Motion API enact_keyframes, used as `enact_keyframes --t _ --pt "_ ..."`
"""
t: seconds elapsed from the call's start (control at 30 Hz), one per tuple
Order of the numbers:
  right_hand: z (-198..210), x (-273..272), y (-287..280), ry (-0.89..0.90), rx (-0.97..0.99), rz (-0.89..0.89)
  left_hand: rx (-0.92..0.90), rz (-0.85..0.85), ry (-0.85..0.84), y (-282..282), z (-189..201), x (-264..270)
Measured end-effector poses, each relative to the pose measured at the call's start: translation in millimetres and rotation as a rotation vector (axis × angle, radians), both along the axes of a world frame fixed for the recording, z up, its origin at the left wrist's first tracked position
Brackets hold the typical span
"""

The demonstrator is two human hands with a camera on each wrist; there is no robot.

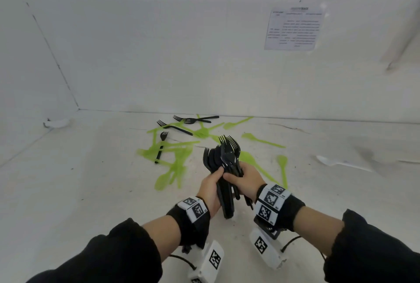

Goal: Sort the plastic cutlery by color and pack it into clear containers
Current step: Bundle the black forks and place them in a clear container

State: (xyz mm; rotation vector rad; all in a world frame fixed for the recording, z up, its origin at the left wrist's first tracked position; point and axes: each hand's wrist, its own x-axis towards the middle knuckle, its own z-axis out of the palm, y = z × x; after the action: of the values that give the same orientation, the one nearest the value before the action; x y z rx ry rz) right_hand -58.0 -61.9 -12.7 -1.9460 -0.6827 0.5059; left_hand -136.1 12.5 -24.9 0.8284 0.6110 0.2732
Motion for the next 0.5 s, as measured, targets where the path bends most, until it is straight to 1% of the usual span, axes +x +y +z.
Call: enact_keyframes --t 0.1,0.17,0.27,0.4,0.5 --pt "-1 8 -14 -0.079 -0.018 -0.047 0.025 0.072 -0.02 -14 -3 10" --pt "0 13 -24 -0.086 -0.027 -0.045 0.006 0.068 -0.023 -22 -3 15" --pt "-1 21 -35 -0.022 -0.033 -0.019 -0.013 0.028 -0.014 -31 -5 21" --pt "-2 33 -43 0.041 -0.007 0.007 0.019 -0.027 0.02 -41 -5 31" --pt "-6 41 -48 0.051 0.029 0.017 0.059 -0.022 0.023 -49 -4 38"
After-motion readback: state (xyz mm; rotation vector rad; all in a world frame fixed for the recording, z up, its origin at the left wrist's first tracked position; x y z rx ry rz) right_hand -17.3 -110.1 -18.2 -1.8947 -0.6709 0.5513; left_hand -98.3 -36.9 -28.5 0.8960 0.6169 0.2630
